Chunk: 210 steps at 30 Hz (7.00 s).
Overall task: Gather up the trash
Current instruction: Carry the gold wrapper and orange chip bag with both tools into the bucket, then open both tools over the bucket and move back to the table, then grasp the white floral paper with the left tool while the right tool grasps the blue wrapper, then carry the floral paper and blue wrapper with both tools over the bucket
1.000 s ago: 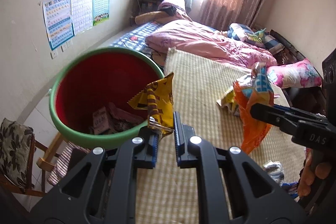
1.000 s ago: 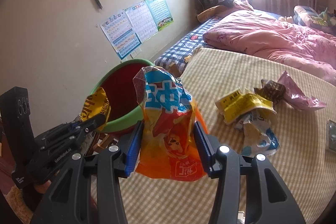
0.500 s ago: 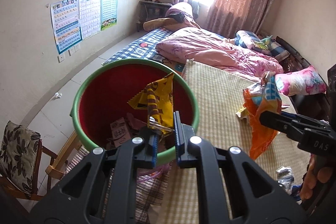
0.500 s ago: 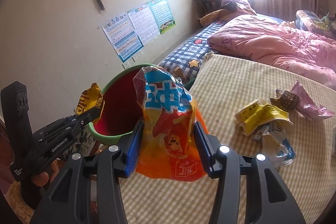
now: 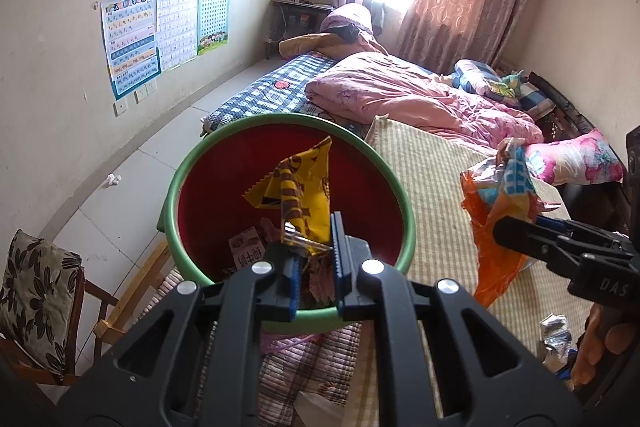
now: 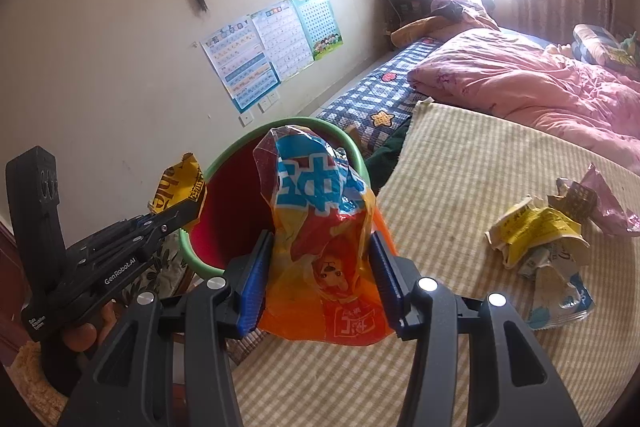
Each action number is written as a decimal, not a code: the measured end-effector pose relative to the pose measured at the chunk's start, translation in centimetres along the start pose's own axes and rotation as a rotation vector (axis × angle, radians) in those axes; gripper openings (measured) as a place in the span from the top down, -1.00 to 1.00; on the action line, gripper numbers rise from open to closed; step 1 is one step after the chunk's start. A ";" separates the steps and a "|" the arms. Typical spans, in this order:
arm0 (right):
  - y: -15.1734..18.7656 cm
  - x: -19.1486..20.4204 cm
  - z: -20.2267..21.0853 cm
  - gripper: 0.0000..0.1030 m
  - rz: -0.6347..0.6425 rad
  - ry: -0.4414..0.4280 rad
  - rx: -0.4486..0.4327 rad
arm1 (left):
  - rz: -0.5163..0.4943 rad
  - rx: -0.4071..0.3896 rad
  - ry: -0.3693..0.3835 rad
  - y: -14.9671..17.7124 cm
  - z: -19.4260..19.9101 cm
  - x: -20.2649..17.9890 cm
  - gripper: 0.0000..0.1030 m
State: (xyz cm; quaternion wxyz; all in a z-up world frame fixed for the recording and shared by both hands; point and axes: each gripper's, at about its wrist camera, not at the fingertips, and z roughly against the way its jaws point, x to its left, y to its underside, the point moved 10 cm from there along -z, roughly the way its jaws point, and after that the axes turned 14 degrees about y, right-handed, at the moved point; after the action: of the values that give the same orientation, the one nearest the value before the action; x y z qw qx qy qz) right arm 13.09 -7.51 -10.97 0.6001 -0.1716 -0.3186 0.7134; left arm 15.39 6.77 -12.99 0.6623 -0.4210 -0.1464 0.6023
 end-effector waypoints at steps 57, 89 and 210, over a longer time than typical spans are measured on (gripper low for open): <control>-5.3 4.3 -7.3 0.04 0.072 -0.032 0.009 | 0.041 0.062 -0.061 -2.8 -5.7 4.8 0.76; 1.8 -7.8 0.5 -0.36 -0.029 0.049 0.004 | 0.022 0.061 -0.074 2.6 -3.0 -3.8 -0.20; 9.4 -14.3 5.6 0.62 -0.046 -0.056 0.099 | -0.013 0.089 -0.081 7.3 -2.4 -13.5 0.07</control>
State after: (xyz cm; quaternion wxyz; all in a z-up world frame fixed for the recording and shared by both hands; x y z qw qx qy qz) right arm 5.66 -23.41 -14.99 0.6151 -0.1142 -0.3035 0.7187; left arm 9.00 -7.11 -15.56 0.6777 -0.3652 -0.1488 0.6207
